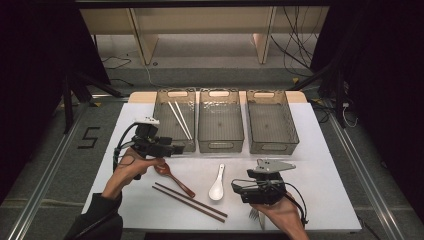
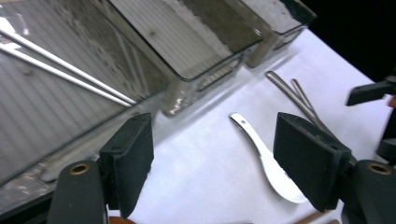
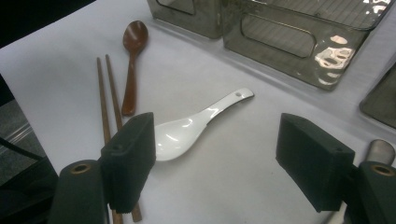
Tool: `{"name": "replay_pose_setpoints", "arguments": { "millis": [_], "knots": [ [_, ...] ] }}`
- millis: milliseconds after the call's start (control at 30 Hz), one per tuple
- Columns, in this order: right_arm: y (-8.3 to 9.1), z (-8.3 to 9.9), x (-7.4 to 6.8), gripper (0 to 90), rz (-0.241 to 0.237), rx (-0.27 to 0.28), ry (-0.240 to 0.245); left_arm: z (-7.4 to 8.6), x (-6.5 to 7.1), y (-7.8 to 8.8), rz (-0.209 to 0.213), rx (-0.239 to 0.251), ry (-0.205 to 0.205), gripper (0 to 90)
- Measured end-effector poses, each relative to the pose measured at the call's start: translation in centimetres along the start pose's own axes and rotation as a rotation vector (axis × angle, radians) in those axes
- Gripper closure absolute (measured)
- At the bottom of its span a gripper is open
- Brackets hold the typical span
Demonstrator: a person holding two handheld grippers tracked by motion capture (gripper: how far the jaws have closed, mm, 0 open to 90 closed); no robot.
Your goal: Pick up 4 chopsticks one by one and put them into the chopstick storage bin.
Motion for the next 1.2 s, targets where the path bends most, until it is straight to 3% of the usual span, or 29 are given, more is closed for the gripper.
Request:
{"name": "replay_pose_setpoints", "arguments": {
  "millis": [100, 267, 567, 833, 1200],
  "knots": [
    [-0.1, 0.1, -0.3, 29.2, -0.006, -0.012, 0.014, 0.5, 0.5, 0.1, 0.000, -0.009, -0.024, 27.2],
    [-0.5, 0.4, -0.9, 30.5, -0.020, -0.044, 0.041, 0.9, 1.1, 1.0, -0.001, 0.029, -0.030, 25.9],
    [-1.4, 1.3, -2.1, 34.0, -0.035, -0.122, 0.100, 2.4, 1.5, 1.9, 0.019, 0.085, 0.002, 23.4],
    [-2.2, 1.9, -2.8, 36.5, -0.041, -0.178, 0.148, 3.4, 1.7, 2.0, 0.021, 0.094, 0.016, 22.2],
    [-2.7, 2.3, -3.3, 37.7, -0.048, -0.215, 0.173, 4.1, 2.1, 1.9, 0.019, 0.104, 0.025, 21.3]
  ]
}}
Point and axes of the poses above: each handheld gripper's, and its own axes: y roughly backward along the jaws, z roughly out of its underside, x roughly to its right, the point moved 6 cm from there along -y, roughly forward along the jaws, and after that the axes turned 7 degrees about -y, right-handed, at the moved point
